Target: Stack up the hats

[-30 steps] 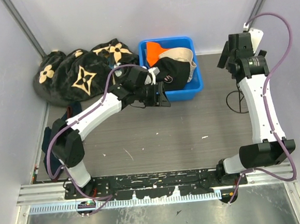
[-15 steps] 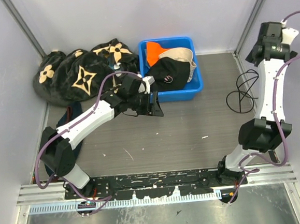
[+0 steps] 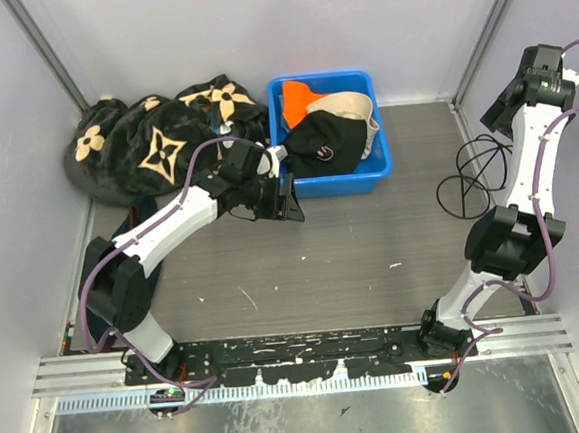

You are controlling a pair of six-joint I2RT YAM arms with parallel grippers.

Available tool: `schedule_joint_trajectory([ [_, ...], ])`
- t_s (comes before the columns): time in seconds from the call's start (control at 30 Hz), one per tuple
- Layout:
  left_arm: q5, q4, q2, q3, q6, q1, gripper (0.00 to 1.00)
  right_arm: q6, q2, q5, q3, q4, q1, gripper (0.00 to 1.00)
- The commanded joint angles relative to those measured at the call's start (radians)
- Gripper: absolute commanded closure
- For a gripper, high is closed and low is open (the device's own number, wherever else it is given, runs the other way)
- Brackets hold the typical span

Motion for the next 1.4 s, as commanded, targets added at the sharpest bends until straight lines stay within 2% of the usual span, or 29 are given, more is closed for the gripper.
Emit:
schedule_joint_trajectory([
  [0.0, 0.045, 0.003, 0.011, -0.019, 0.014, 0.019, 0.35, 0.002, -0.008, -0.047, -0.019, 0.008, -0.001, 0.08],
  [0.27, 0.075, 0.008, 0.02, -0.043, 0.011, 0.054, 0.35, 0.005, -0.022, -0.058, -0.102, 0.043, -0.007, 0.17],
  [0.5, 0.096, 0.007, 0.04, -0.048, 0.009, 0.075, 0.35, 0.008, -0.021, -0.068, -0.151, 0.075, -0.008, 0.2],
  [0.57, 0.099, 0.009, 0.042, -0.05, 0.008, 0.079, 0.35, 0.005, -0.02, -0.067, -0.153, 0.082, -0.01, 0.3],
  [0.67, 0.102, 0.01, 0.047, -0.055, 0.007, 0.082, 0.35, -0.001, -0.018, -0.068, -0.153, 0.086, -0.009, 0.53],
  [0.77, 0.102, 0.01, 0.049, -0.06, 0.006, 0.083, 0.35, -0.002, -0.025, -0.07, -0.154, 0.089, -0.01, 0.67],
  [0.97, 0.109, -0.003, 0.061, -0.051, 0.012, 0.084, 0.35, 0.003, -0.047, -0.104, -0.149, 0.091, -0.01, 0.75],
  [1.07, 0.104, -0.03, 0.069, -0.034, 0.028, 0.088, 0.35, 0.006, -0.058, -0.152, -0.158, 0.094, -0.009, 0.87],
  [1.37, 0.119, -0.054, 0.072, -0.002, 0.026, 0.122, 0.35, 0.021, -0.097, -0.231, -0.123, 0.077, -0.01, 0.94],
])
